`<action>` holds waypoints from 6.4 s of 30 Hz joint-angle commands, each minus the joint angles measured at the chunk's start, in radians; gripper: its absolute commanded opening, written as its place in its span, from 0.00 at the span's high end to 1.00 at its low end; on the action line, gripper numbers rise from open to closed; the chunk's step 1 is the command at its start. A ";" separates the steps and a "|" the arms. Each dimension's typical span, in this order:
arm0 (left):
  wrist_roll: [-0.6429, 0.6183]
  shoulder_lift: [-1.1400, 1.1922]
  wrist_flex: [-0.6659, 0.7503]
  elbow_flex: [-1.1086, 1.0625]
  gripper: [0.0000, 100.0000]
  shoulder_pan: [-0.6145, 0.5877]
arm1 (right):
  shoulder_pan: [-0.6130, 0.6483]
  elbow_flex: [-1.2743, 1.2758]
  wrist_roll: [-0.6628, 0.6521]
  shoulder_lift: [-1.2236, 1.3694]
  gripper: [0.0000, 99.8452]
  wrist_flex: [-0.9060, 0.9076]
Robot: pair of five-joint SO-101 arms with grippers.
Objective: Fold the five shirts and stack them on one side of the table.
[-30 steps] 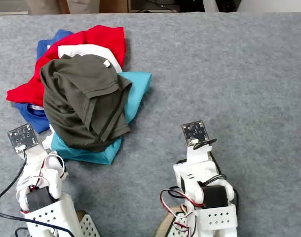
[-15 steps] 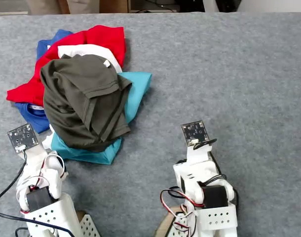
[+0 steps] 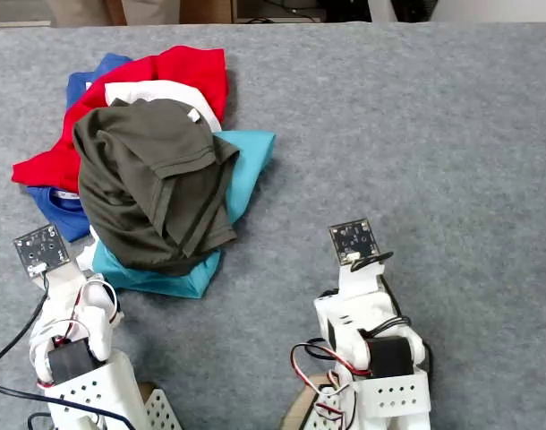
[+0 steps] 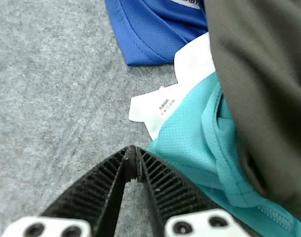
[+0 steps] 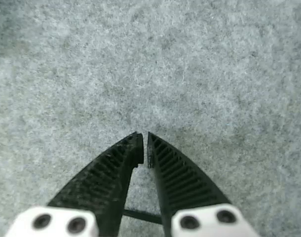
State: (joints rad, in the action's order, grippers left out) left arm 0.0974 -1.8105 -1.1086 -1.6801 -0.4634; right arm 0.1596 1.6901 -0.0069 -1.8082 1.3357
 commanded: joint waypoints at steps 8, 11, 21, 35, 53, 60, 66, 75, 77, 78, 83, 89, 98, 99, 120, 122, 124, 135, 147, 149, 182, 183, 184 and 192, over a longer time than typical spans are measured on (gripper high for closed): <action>-0.005 -0.012 -0.006 -0.011 0.98 -0.005 | 0.008 -0.001 -0.003 -0.107 0.97 -0.014; -0.005 -0.012 -0.006 -0.011 0.98 -0.005 | 0.008 -0.001 -0.003 -0.107 0.97 -0.014; -0.005 -0.012 -0.006 -0.011 0.98 -0.003 | 0.008 -0.001 -0.003 -0.107 0.97 -0.014; -0.003 -0.012 -0.052 -0.011 0.98 -0.003 | 0.008 -0.001 -0.003 -0.107 0.97 -0.014; -0.005 -0.012 0.083 0.371 0.98 -0.011 | 0.012 -0.001 -0.003 -0.107 0.97 -0.014; -0.002 -0.012 0.083 0.715 0.98 -0.011 | 0.027 -0.001 -0.003 -0.108 0.97 -0.086; 0.000 -0.013 0.080 0.905 0.98 -0.012 | -0.024 -0.088 0.002 -0.108 0.97 -0.456; 0.000 -0.016 0.061 0.939 0.98 -0.014 | 0.176 -0.277 0.046 -0.099 0.97 -1.019; 0.000 -0.016 0.017 0.914 0.98 -0.014 | 0.266 -0.305 0.089 -0.088 0.97 -1.020; 0.000 -0.016 -0.005 0.904 0.98 -0.014 | 0.315 -0.312 0.098 -0.073 0.97 -1.020; -0.002 -0.013 -0.038 0.891 0.98 -0.206 | 0.377 -0.433 0.103 0.176 0.97 -1.030; -0.005 -0.013 -0.032 0.790 0.98 -0.505 | 0.427 -0.791 0.097 0.714 0.96 -1.020; 0.080 -0.013 -0.038 0.690 0.98 -0.707 | 0.545 -1.382 0.063 1.524 0.72 -0.743; 0.146 -0.013 -0.038 0.680 0.98 -0.710 | 0.545 -1.455 0.068 1.607 0.66 -0.703; 0.407 -0.015 -0.129 0.586 0.81 -0.717 | 0.624 -2.744 0.195 2.637 0.66 0.000; 0.407 -0.015 -0.129 0.586 0.79 -0.717 | 0.622 -2.856 0.193 2.654 0.78 0.057; 0.405 -0.015 -0.126 0.586 0.79 -0.717 | 0.622 -2.948 0.167 2.667 0.92 0.086; 0.404 -0.015 -0.129 0.586 0.79 -0.715 | 0.499 -3.364 0.089 2.669 1.00 0.239; 0.402 -0.015 -0.130 0.582 0.79 -0.712 | 0.475 -3.283 0.098 2.540 0.98 0.446; 0.405 -0.015 -0.130 0.578 0.78 -0.715 | 0.499 -3.228 0.152 2.559 0.91 0.446; 0.407 -0.013 -0.132 0.575 0.79 -0.717 | 0.433 -3.355 0.203 2.523 1.00 0.417; 0.407 -0.013 -0.132 0.575 0.79 -0.717 | 0.407 -3.356 0.203 2.470 1.00 0.420; 0.405 -0.013 -0.132 0.575 0.79 -0.717 | 0.374 -3.353 0.203 2.417 1.00 0.425; 0.404 -0.013 -0.132 0.555 0.79 -0.717 | 0.012 -3.347 0.164 2.132 1.00 0.433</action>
State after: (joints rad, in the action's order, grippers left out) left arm 0.4994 -1.8213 -1.2313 -1.1185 -1.1722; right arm 0.3145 -1.6241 0.1864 0.4503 1.7591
